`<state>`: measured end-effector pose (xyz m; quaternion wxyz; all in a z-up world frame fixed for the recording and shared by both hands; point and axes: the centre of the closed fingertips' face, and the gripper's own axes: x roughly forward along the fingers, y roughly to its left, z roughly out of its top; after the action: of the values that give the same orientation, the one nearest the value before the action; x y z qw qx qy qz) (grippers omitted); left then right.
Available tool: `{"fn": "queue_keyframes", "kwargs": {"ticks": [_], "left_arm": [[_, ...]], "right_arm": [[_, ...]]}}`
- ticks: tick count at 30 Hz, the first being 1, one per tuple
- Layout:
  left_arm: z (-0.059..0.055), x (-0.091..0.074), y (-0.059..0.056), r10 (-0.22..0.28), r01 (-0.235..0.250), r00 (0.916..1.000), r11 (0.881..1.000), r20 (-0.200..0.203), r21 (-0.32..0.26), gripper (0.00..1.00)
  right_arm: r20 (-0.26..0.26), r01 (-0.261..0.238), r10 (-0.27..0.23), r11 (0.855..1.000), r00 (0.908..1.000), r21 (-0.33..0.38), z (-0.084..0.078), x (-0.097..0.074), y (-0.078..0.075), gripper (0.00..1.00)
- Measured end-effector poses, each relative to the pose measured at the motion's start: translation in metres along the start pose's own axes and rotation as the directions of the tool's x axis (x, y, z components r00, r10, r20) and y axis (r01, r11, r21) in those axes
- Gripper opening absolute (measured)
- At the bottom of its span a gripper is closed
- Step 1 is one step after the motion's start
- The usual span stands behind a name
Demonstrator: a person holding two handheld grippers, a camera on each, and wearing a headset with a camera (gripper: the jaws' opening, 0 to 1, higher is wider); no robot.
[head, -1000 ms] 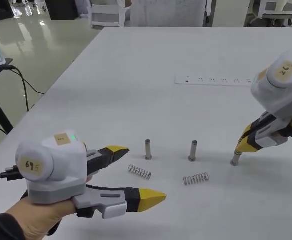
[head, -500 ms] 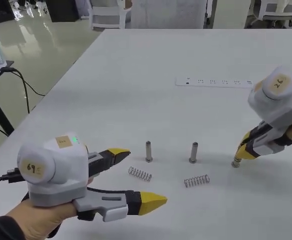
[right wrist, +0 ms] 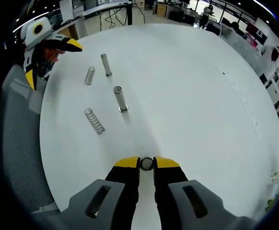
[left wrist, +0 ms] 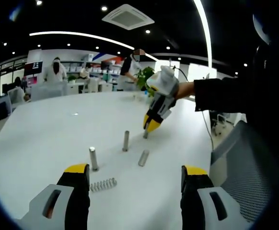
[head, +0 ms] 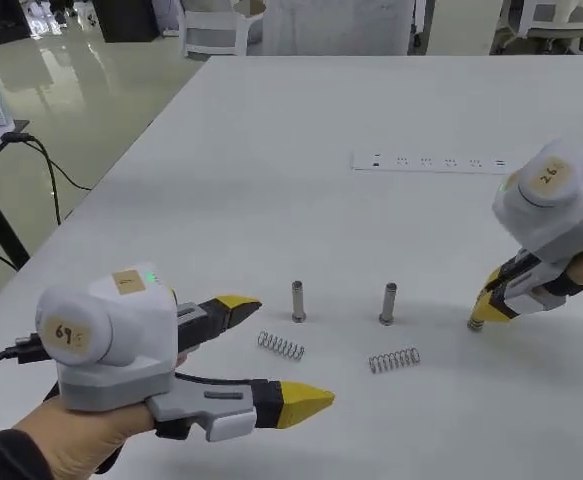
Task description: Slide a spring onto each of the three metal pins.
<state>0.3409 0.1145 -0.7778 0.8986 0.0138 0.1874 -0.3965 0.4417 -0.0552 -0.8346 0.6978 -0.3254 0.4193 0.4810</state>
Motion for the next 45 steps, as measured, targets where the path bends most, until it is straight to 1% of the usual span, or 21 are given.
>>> {"fn": "queue_keyframes", "kwargs": {"ticks": [3, 4, 9, 13, 28, 36, 45], "left_arm": [[-0.001, 0.000, 0.000, 0.001, -0.001, 1.0000, 1.000, -0.001, -0.001, 0.74], [-0.001, 0.000, 0.001, 0.001, -0.001, 1.0000, 1.000, -0.001, -0.002, 0.74], [-0.001, 0.000, 0.000, 0.000, 0.000, 1.0000, 1.000, -0.003, -0.002, 0.74], [-0.001, 0.000, 0.001, 0.003, -0.003, 1.0000, 1.000, -0.003, -0.003, 0.74], [0.000, 0.001, 0.000, 0.001, -0.001, 1.0000, 1.000, -0.005, 0.000, 0.74], [-0.001, 0.001, 0.000, -0.001, 0.001, 1.0000, 1.000, -0.005, 0.001, 0.74], [-0.001, 0.001, -0.001, -0.003, 0.003, 1.0000, 1.000, -0.006, 0.001, 0.74]], "right_arm": [[-0.004, 0.000, 0.000, 1.000, 1.0000, 0.002, -0.002, 0.002, 0.000, 0.08], [0.003, 0.001, -0.001, 1.000, 1.0000, 0.001, -0.001, 0.002, 0.000, 0.08], [0.004, -0.003, 0.003, 1.000, 1.0000, 0.005, -0.001, 0.002, -0.001, 0.09], [0.001, 0.004, -0.004, 1.000, 1.0000, -0.009, -0.002, 0.003, -0.002, 0.10], [0.037, 0.016, -0.015, 0.999, 0.9992, -0.032, 0.004, 0.000, -0.004, 0.28], [0.065, 0.019, -0.015, 0.998, 0.9978, -0.060, 0.011, -0.004, -0.001, 0.34], [0.085, 0.005, 0.004, 0.995, 0.9964, -0.099, 0.024, -0.006, 0.008, 0.36]]}}
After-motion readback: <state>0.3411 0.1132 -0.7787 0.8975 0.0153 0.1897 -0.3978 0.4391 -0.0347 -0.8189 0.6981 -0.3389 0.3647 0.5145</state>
